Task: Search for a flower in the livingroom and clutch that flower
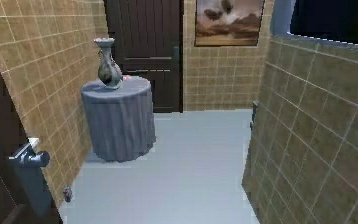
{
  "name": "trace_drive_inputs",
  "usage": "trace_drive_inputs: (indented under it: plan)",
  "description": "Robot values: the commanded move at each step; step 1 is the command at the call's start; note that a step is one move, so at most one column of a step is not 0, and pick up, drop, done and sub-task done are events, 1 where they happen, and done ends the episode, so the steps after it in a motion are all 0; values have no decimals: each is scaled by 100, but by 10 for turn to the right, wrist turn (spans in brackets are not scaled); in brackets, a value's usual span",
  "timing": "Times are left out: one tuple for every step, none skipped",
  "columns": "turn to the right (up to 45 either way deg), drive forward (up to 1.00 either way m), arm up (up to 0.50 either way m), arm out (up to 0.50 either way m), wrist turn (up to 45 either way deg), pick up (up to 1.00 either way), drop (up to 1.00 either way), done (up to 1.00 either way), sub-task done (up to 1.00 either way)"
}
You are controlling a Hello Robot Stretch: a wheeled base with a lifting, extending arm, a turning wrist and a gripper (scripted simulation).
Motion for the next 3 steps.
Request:
trace_drive_inputs:
  plan:
    - [0, 100, 0, 0, 0, 0, 0, 0, 0]
    - [30, 0, 0, 0, 0, 0, 0, 0, 0]
    - [0, 65, 0, 0, 0, 0, 0, 0, 0]
